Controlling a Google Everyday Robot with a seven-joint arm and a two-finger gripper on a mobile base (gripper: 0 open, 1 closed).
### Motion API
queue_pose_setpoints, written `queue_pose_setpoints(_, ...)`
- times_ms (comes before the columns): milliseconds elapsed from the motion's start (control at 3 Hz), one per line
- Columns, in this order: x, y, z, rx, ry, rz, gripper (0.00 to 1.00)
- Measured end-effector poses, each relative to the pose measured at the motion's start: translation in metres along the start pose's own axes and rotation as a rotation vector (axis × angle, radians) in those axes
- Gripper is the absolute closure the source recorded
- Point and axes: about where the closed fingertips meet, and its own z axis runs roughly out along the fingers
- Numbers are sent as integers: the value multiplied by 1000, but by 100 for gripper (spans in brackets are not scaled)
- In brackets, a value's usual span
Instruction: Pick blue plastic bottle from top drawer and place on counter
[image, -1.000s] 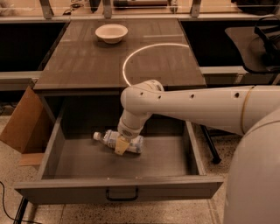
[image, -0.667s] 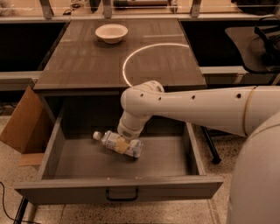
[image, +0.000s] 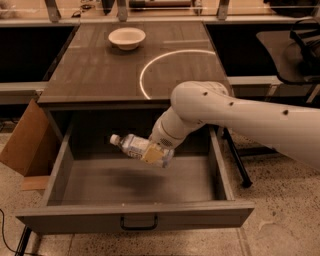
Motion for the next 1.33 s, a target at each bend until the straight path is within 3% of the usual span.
queue_pose_setpoints(333,-2,-7,-46,28,-76,-68,100)
queue_pose_setpoints(1000,-5,-9,-65,54,-74,-118,100)
queue_pose_setpoints(1333,-17,-19,-120,136,-60,-150,100)
